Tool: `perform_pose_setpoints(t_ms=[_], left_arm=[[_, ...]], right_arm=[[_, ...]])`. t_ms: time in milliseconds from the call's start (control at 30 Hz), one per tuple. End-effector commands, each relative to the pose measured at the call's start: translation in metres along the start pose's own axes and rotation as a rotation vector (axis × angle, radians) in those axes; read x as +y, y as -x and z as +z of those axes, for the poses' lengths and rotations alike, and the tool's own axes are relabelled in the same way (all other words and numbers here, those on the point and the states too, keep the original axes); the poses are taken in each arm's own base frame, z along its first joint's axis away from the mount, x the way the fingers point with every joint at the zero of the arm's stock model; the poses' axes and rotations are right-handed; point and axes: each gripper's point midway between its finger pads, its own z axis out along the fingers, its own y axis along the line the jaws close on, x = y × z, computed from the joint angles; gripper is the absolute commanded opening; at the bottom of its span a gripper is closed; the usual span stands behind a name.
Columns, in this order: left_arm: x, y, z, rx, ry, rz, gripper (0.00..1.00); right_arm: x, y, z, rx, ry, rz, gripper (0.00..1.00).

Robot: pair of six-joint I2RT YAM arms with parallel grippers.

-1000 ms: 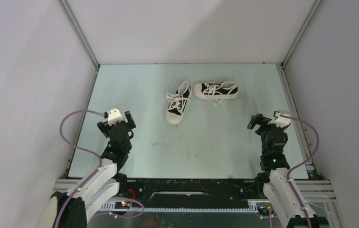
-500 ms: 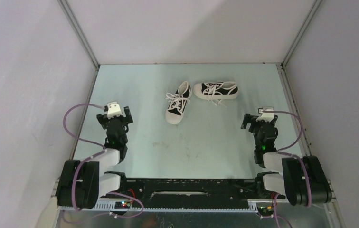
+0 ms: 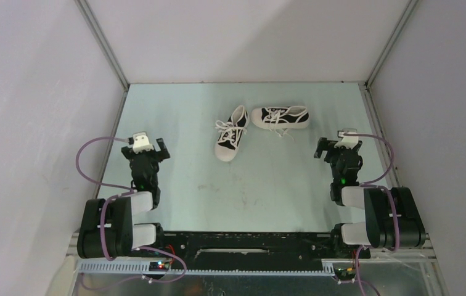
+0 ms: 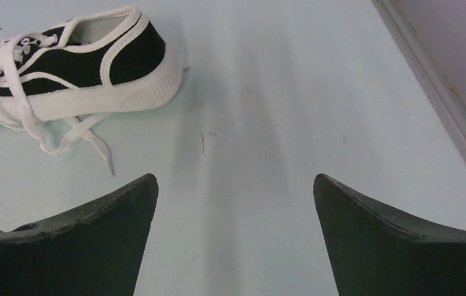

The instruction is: Tie the shoes

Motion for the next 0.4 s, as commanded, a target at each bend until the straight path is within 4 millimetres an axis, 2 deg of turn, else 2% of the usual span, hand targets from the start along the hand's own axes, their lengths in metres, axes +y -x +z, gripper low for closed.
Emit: perform_pose_setpoints(t_ms=[0, 367], left_arm=[[-0.0043, 0.0178, 0.0026, -0.066, -0.028, -0.019, 1.00], [-0.0036, 0.0163, 0.0038, -0.056, -0.021, -0.011, 1.00]], right_arm=[[-0.0041, 0.0075, 0.0043, -0.017, -0.027, 0.015, 0.99], [-0.0047, 0.0084, 0.0039, -0.020, -0.031, 0.014, 0.99]])
